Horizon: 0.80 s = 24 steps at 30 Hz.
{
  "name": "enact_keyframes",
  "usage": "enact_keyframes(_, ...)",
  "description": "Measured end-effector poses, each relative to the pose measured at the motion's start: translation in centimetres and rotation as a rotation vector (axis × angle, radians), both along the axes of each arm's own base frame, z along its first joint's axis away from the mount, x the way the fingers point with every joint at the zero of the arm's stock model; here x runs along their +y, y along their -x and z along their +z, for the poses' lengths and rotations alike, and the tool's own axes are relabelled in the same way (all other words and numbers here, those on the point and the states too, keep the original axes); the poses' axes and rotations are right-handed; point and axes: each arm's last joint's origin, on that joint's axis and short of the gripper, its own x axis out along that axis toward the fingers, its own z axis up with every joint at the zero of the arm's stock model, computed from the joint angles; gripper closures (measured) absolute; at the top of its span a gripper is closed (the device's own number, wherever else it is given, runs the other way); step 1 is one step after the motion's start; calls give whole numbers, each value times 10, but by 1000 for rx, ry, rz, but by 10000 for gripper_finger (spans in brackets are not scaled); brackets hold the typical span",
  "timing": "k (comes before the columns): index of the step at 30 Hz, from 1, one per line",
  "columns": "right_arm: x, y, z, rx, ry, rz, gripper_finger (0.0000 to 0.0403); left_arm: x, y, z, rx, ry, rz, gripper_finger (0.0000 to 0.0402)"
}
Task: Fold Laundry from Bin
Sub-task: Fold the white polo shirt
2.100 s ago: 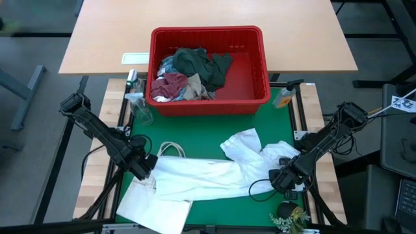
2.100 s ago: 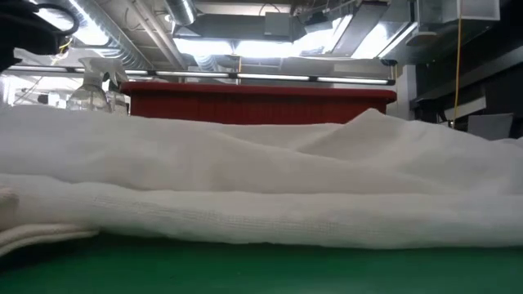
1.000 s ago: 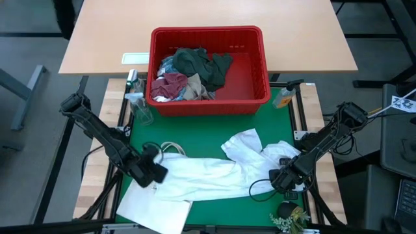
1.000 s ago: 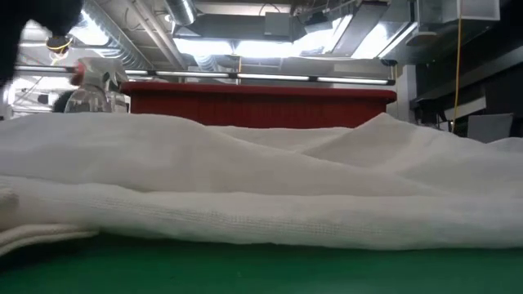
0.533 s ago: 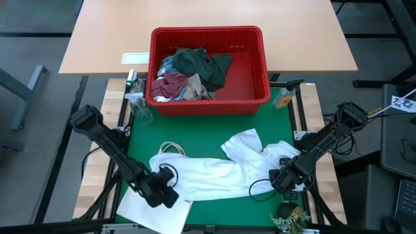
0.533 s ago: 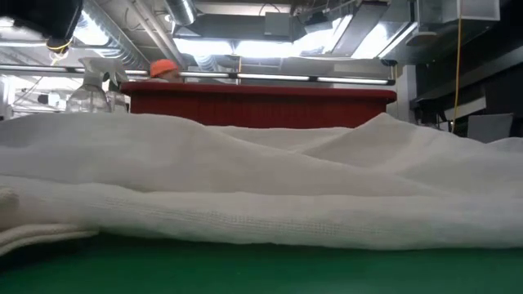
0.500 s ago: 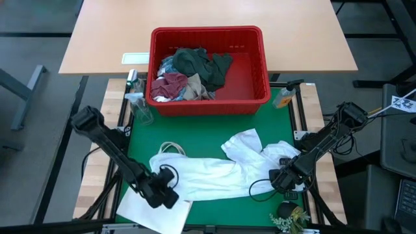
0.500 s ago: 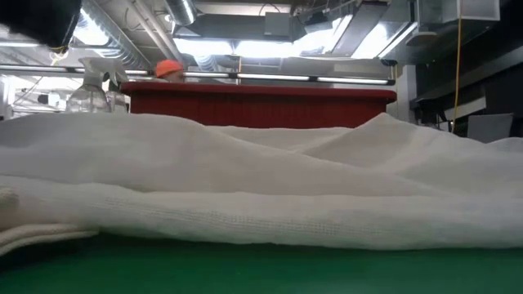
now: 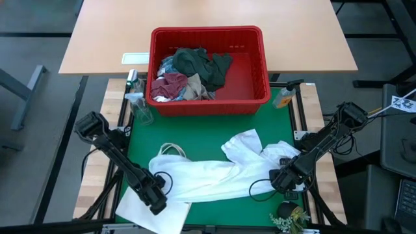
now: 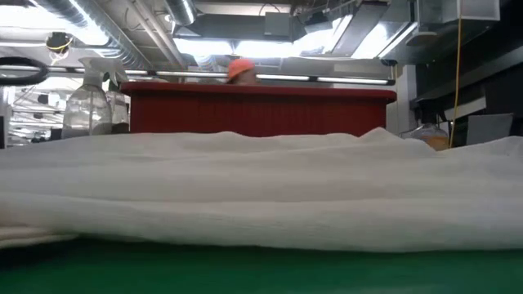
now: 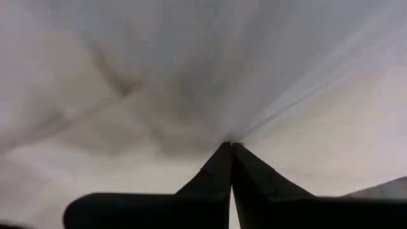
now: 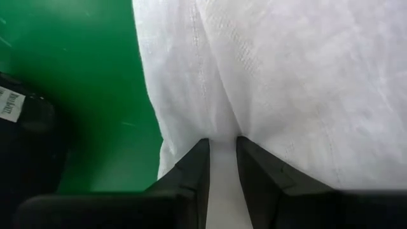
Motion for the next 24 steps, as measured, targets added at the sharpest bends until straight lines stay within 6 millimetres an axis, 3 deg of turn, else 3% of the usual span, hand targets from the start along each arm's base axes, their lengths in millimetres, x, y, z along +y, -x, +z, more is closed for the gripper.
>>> enact_keyframes(5, 1, 0, 3, 15, 3, 6, 323, -3, 0, 6, -18, 13, -18, 399)
enact_keyframes(15, 12, -11, 39, -66, -61, 36, 323, -19, -20, 64, -373, 13, -70, 399)
enact_keyframes(20, 15, -15, 50, -114, -75, 61, 323, -17, -28, 72, -541, -128, -17, 399)
enact_keyframes(24, 12, -18, 49, -224, 40, 45, 323, -10, -33, 71, -648, -277, 49, 399)
